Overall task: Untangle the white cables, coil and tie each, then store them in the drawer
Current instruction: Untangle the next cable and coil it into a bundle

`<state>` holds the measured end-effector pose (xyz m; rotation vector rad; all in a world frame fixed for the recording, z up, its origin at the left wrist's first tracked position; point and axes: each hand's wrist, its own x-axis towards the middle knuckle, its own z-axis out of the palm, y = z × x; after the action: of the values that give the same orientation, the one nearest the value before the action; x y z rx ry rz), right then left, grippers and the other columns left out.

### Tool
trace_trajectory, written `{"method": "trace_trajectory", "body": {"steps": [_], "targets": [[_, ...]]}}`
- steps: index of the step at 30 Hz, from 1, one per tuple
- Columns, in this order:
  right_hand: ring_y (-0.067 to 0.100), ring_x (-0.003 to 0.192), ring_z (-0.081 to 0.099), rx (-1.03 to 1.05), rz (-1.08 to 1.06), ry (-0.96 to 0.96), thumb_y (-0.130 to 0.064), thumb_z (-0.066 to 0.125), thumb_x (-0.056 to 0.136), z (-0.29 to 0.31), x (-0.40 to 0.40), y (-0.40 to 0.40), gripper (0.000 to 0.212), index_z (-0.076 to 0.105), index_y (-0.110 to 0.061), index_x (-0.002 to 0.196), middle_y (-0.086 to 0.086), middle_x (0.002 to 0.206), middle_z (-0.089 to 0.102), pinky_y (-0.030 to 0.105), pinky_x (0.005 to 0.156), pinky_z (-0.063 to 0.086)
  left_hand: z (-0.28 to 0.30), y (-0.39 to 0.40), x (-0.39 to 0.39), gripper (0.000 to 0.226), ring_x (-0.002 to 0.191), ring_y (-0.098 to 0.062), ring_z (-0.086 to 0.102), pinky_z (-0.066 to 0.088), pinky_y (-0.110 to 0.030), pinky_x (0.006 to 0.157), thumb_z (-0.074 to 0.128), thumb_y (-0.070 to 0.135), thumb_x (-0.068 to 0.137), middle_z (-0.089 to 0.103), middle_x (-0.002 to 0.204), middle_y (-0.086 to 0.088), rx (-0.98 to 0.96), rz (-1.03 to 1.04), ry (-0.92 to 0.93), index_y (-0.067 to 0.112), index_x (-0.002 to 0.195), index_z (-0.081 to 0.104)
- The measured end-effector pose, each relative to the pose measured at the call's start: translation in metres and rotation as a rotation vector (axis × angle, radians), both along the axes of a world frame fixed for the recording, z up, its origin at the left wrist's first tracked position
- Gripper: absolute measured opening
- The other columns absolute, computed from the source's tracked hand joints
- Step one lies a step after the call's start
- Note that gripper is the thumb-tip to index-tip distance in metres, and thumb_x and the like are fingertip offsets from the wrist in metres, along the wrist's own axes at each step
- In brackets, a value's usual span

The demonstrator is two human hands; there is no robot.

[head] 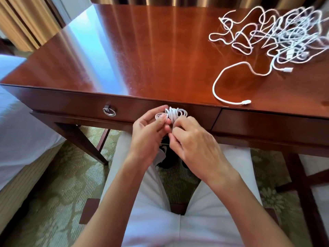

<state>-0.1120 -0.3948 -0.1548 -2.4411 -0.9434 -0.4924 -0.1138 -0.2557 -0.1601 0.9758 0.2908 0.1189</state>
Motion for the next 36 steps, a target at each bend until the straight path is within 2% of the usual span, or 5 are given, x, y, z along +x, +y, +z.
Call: {"method": "trace_trajectory", "body": {"steps": [6, 17, 26, 30, 36], "targets": [[0.013, 0.096, 0.061, 0.277, 0.110, 0.218, -0.016, 0.059, 0.100, 0.010, 0.004, -0.008, 0.027, 0.066, -0.006, 0.077, -0.001, 0.105, 0.063, 0.025, 0.084, 0.050, 0.007, 0.001, -0.010, 0.012, 0.074, -0.010, 0.068, 0.054, -0.018, 0.063, 0.064, -0.007, 0.091, 0.072, 0.086, -0.011, 0.540, -0.003, -0.166, 0.001, 0.099, 0.065], [0.013, 0.053, 0.055, 1.046, 0.113, 0.809, -0.022, 0.051, 0.102, 0.019, 0.003, -0.006, 0.036, 0.055, -0.007, 0.069, 0.003, 0.070, 0.069, 0.020, 0.057, 0.045, 0.009, 0.009, -0.023, 0.009, 0.068, -0.012, 0.059, 0.050, -0.029, 0.063, 0.059, 0.008, 0.093, 0.066, 0.080, 0.000, 0.716, -0.174, -0.332, 0.004, 0.101, 0.062], [0.013, 0.057, 0.046, 1.060, 0.121, 0.889, -0.029, 0.060, 0.095, 0.016, 0.008, -0.009, 0.032, 0.065, -0.007, 0.074, 0.002, 0.064, 0.058, 0.023, 0.064, 0.044, 0.004, 0.021, -0.019, 0.025, 0.081, -0.021, 0.066, 0.057, -0.037, 0.080, 0.069, 0.002, 0.083, 0.071, 0.093, -0.008, 0.605, -0.322, -0.340, 0.008, 0.104, 0.057], [0.013, 0.067, 0.058, 1.069, 0.130, 0.923, -0.011, 0.059, 0.098, 0.014, 0.009, -0.011, 0.015, 0.068, 0.001, 0.093, 0.000, 0.073, 0.068, 0.025, 0.074, 0.054, 0.005, 0.024, -0.018, 0.016, 0.073, -0.030, 0.066, 0.052, -0.026, 0.067, 0.065, 0.001, 0.090, 0.070, 0.086, -0.019, 0.683, -0.269, -0.351, 0.009, 0.102, 0.061], [0.011, 0.061, 0.058, 1.169, 0.106, 0.951, -0.006, 0.063, 0.093, 0.017, 0.010, -0.005, 0.015, 0.060, -0.007, 0.108, 0.002, 0.076, 0.072, 0.023, 0.068, 0.055, 0.003, 0.016, -0.014, 0.006, 0.069, -0.012, 0.061, 0.048, -0.023, 0.063, 0.061, 0.006, 0.094, 0.067, 0.081, 0.008, 0.708, -0.160, -0.377, 0.005, 0.100, 0.063]]}}
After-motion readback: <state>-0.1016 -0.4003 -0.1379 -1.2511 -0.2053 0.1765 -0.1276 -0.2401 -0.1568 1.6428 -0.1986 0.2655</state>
